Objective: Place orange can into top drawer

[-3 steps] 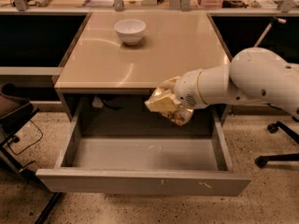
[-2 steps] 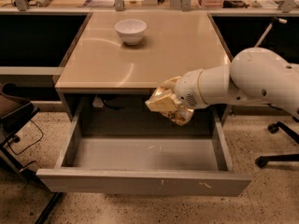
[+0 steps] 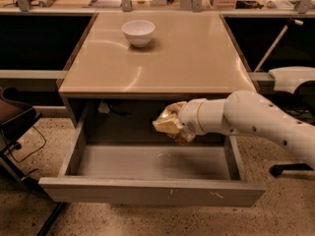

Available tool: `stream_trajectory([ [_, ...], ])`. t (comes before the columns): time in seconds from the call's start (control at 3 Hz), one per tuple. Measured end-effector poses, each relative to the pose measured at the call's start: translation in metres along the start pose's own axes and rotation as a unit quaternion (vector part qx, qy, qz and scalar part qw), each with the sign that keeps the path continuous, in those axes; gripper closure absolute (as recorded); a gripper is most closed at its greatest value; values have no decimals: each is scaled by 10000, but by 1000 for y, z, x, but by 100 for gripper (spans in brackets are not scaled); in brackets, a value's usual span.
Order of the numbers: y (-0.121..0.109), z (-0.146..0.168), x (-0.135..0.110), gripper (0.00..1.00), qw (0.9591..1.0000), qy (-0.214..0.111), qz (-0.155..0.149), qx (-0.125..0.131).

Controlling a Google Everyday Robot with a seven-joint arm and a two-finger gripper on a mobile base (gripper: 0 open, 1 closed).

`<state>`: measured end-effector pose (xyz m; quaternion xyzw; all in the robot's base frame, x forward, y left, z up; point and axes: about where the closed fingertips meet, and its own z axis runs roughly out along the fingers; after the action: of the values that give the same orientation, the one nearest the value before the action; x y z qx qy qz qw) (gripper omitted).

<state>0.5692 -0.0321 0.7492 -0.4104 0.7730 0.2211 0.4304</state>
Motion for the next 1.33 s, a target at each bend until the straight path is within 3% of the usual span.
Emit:
stream_trajectory([
  [0.67,-18,45,64,100,9987,41,335,392],
  [1.33,-12,44,97,100,9980,338,413,342],
])
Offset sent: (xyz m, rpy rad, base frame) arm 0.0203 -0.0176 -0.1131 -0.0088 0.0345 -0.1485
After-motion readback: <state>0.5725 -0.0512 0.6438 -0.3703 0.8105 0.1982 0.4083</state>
